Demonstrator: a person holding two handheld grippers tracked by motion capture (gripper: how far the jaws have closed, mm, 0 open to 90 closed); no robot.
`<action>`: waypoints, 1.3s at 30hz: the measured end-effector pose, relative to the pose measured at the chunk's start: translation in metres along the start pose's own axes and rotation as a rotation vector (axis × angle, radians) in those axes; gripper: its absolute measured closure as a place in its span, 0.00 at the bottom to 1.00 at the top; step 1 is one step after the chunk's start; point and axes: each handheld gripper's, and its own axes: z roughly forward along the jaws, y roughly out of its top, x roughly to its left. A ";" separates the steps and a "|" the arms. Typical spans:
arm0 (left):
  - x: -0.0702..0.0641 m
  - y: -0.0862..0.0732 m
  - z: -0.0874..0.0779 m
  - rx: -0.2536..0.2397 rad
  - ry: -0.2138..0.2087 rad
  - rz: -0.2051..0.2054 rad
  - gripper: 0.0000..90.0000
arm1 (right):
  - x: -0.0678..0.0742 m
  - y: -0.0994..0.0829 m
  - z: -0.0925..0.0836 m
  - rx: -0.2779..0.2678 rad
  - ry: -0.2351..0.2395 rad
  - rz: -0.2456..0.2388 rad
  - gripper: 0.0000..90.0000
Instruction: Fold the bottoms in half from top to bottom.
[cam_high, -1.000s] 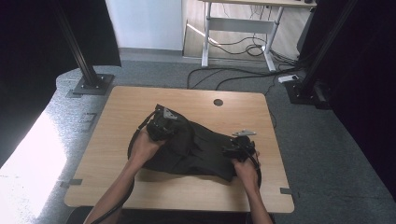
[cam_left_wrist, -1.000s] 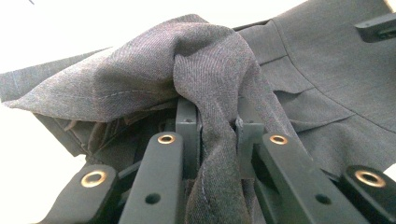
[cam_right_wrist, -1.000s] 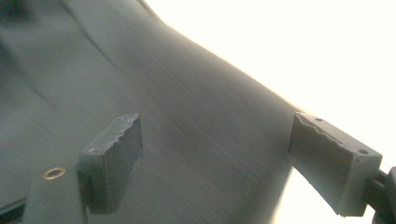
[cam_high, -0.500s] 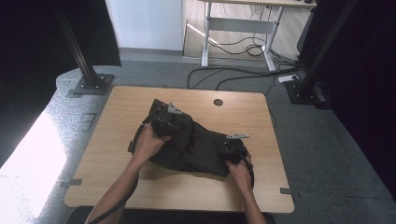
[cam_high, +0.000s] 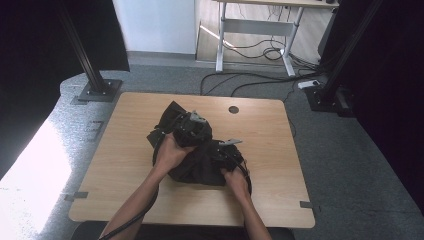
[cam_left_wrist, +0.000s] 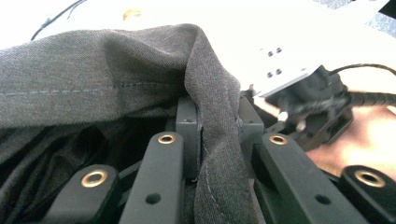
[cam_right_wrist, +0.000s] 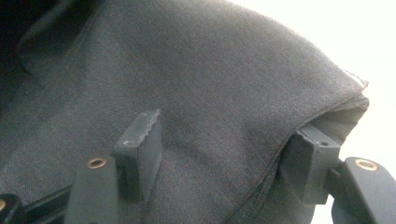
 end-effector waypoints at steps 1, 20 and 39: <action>-0.002 0.000 0.004 0.002 -0.003 0.000 0.85 | 0.002 0.001 0.001 0.000 0.006 -0.002 0.38; -0.023 -0.003 0.062 0.105 0.011 0.041 0.85 | -0.040 -0.008 -0.052 -0.081 -0.022 0.048 0.32; -0.042 -0.005 0.118 0.188 -0.077 0.020 0.60 | -0.084 -0.047 -0.078 -0.032 -0.090 0.110 0.31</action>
